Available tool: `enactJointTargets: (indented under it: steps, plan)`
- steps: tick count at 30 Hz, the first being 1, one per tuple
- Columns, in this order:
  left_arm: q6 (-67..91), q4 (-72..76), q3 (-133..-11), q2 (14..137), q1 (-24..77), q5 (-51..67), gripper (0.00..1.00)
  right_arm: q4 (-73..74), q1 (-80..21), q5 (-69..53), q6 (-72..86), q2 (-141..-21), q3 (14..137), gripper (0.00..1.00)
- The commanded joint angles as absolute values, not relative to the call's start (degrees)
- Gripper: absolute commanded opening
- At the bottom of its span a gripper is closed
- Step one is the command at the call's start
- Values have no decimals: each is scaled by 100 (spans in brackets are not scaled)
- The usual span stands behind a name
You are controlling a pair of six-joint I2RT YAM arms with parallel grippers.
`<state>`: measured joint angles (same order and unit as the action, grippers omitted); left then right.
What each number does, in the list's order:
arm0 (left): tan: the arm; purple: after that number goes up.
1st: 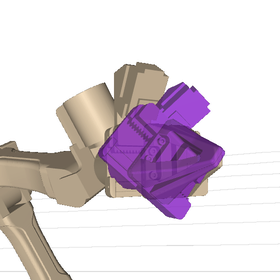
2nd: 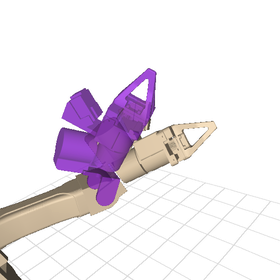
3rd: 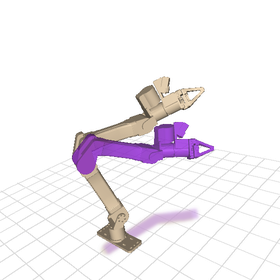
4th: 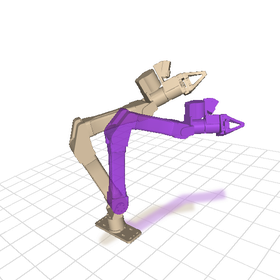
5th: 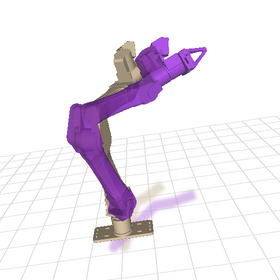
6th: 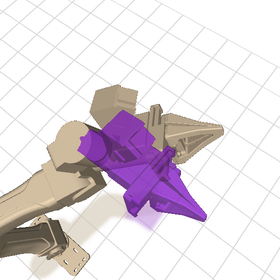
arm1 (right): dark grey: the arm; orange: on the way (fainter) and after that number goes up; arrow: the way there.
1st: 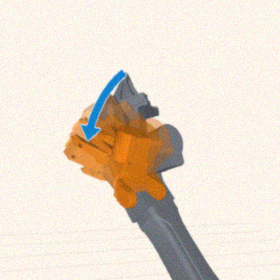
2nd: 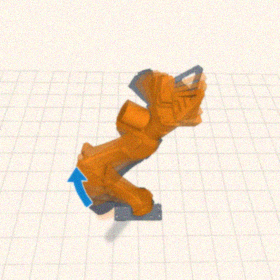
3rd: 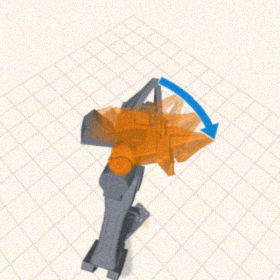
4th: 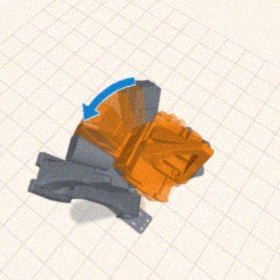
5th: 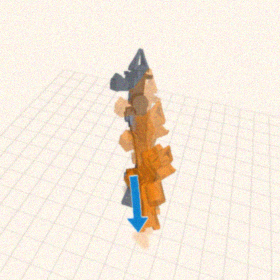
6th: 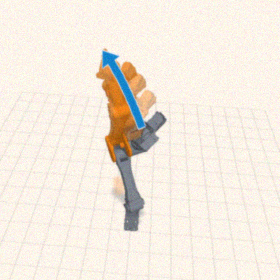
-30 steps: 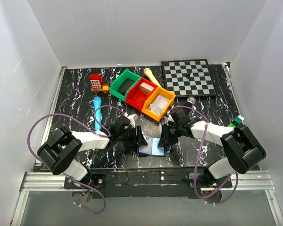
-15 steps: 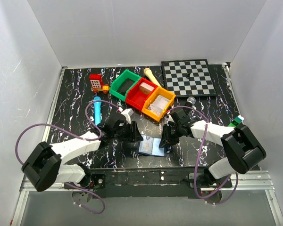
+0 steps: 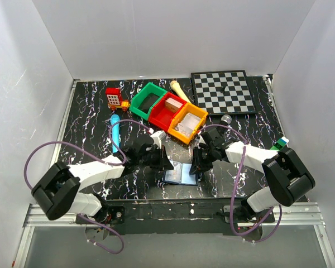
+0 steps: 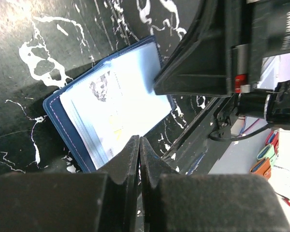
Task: Take the credit cards out of the card holder
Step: Open the card holder at the center of the board, then remove the credit card from the card holder.
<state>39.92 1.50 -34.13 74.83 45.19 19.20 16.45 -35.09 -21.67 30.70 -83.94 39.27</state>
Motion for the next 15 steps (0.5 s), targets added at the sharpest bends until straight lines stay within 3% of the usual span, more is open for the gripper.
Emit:
enactJointTargets:
  steps: [1,15]
  plan:
    - [4078,650,-3366,7813,4544,2241,0,1863,-3568,-1969,2883,-8376,4201,26]
    - [4087,826,-3155,8384,4544,2048,0,1995,-3604,-1863,2795,-8297,4315,26]
